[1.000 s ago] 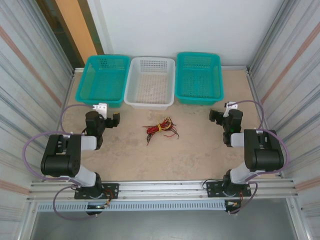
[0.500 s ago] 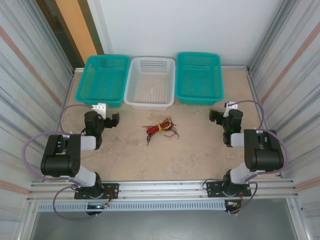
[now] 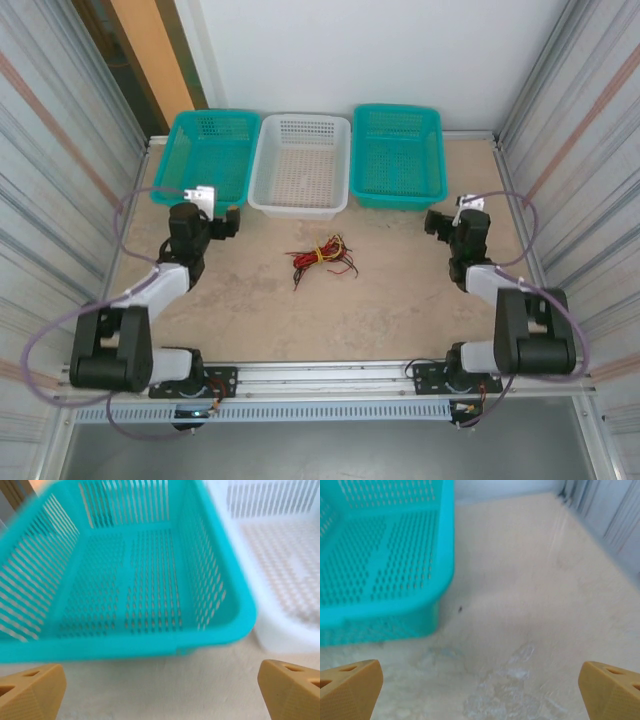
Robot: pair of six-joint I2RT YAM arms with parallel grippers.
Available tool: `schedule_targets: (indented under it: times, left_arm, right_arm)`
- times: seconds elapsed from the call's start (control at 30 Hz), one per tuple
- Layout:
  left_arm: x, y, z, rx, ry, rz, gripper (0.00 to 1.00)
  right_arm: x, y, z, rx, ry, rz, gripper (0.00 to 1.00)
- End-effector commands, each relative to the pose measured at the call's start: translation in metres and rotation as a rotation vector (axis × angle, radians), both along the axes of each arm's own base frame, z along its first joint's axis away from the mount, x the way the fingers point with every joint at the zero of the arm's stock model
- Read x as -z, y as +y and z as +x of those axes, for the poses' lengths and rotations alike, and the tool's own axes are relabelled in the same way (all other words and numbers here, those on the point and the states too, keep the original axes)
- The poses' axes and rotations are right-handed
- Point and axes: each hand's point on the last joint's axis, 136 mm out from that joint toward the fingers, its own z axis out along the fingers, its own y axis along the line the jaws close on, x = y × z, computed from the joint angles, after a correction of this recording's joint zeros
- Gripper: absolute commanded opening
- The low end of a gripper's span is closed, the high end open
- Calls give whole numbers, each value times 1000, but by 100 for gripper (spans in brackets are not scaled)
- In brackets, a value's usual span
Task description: Untangle the cables
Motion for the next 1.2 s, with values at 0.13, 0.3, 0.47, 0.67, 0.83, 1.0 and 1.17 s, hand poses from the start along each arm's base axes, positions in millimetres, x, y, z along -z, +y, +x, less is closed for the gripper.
schedule_targets:
  times: [0.13,0.3,0.47,0.67,0.83,1.0,1.17]
  left_arm:
    - [-55,5,-30,-224,64,-131,98]
    - [-81,-54,-60,-39,166,-305,95]
    - [-54,-110,-102,185,331,-542,89]
    - [-26,-112,-122,167,427,-619,83]
    - [-30,-108,-128,155,420,-611,83]
    - [-27,-104,-134,141,440,-603,83]
    - [-28,-100,-136,130,444,-589,83]
  right_arm:
    - [-50,-14,-45,174,78,146,99]
    - [-58,-22,-93,355,114,468,99]
    - [-52,56,-108,248,409,256,99]
    - [-82,199,-102,-51,288,-131,97]
    - [-42,304,-91,-411,527,152,69]
    - [-22,343,-76,-490,613,141,65]
    - [-5,352,-54,-475,677,170,50]
